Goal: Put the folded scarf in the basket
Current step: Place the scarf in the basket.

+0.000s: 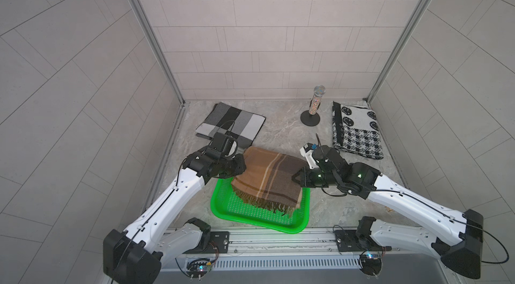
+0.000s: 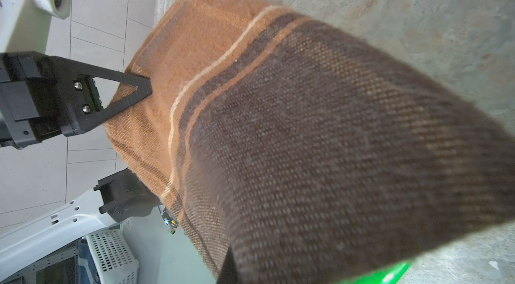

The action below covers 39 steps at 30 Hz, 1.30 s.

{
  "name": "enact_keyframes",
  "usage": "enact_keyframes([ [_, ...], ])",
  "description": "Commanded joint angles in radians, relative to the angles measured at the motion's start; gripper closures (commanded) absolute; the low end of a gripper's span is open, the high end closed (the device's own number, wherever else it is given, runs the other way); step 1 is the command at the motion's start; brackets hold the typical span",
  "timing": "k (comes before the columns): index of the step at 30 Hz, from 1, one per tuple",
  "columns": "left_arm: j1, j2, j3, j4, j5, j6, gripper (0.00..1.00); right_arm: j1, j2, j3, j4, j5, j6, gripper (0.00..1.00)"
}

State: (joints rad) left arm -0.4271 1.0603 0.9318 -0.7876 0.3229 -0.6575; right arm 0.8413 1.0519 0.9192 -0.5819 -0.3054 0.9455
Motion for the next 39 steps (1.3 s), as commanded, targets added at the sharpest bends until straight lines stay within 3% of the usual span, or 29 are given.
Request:
enact_keyframes([
  [1, 0.029, -0.041, -0.025, -0.084, -0.215, -0.01, 1.0, 0.009, -0.032, -0.015, -0.107, 0.061, 0.013, 1.0],
  [7, 0.028, -0.058, -0.073, -0.113, -0.251, -0.013, 1.0, 0.026, 0.001, -0.056, -0.088, 0.044, 0.014, 1.0],
  [18, 0.03, 0.015, -0.201, -0.006, -0.379, -0.036, 1.0, 0.03, 0.113, -0.17, 0.0, 0.027, 0.011, 1.0],
  [23, 0.03, 0.07, -0.212, 0.004, -0.391, -0.052, 1.0, 0.028, 0.197, -0.173, 0.003, 0.015, -0.007, 1.0],
  [30, 0.028, -0.005, -0.239, -0.031, -0.424, -0.062, 1.0, 0.028, 0.218, -0.201, -0.004, 0.034, -0.012, 1.0],
  [39, 0.028, 0.032, -0.265, -0.033, -0.411, -0.118, 1.0, 0.03, 0.261, -0.213, -0.021, 0.038, -0.023, 1.0],
])
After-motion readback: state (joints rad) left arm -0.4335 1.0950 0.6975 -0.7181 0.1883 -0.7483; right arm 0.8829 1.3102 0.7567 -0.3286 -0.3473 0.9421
